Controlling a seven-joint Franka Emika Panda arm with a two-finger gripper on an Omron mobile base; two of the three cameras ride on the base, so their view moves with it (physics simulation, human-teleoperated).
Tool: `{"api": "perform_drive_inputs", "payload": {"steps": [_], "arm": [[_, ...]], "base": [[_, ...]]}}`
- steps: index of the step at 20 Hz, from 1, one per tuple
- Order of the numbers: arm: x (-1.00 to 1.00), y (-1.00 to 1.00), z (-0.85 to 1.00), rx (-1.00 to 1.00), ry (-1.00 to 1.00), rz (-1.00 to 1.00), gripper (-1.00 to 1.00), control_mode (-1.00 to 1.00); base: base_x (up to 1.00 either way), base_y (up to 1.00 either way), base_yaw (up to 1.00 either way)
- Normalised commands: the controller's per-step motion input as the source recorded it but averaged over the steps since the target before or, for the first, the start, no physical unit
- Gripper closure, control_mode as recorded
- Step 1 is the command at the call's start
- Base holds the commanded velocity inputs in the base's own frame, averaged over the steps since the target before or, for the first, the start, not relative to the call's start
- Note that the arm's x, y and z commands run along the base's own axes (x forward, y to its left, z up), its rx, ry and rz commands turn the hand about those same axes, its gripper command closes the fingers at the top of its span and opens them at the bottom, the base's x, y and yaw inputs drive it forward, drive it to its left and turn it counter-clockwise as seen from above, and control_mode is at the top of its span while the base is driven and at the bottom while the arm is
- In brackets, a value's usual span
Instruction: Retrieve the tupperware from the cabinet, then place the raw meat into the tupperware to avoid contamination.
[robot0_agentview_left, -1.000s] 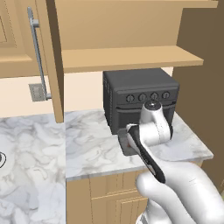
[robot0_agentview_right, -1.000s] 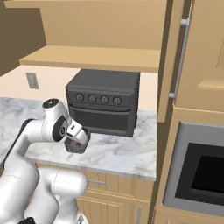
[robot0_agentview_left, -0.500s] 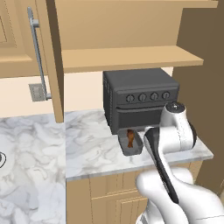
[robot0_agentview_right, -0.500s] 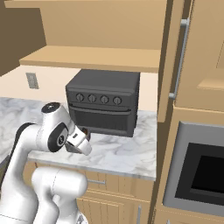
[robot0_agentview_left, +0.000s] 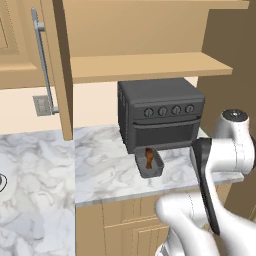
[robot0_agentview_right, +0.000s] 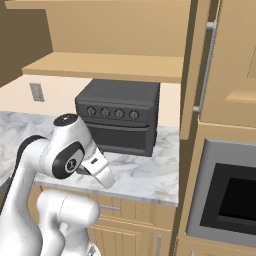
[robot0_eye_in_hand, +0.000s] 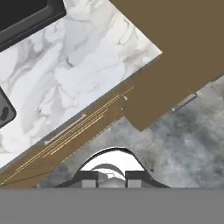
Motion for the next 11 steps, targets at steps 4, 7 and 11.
{"api": "perform_drive_inputs", "payload": {"steps": [4, 7, 11], "arm": [[-0.53, -0.45, 0.19, 0.0, -0.01, -0.12, -1.0, -1.0], [-0.47, -0.43, 0.11, 0.0, -0.02, -0.12, -1.0, -1.0], [-0.47, -0.46, 0.11, 0.0, -0.01, -0.12, -1.0, -1.0]], "base": [[0.0, 0.0, 0.0], [0.0, 0.0, 0.0], [0.0, 0.0, 0.0]]}}
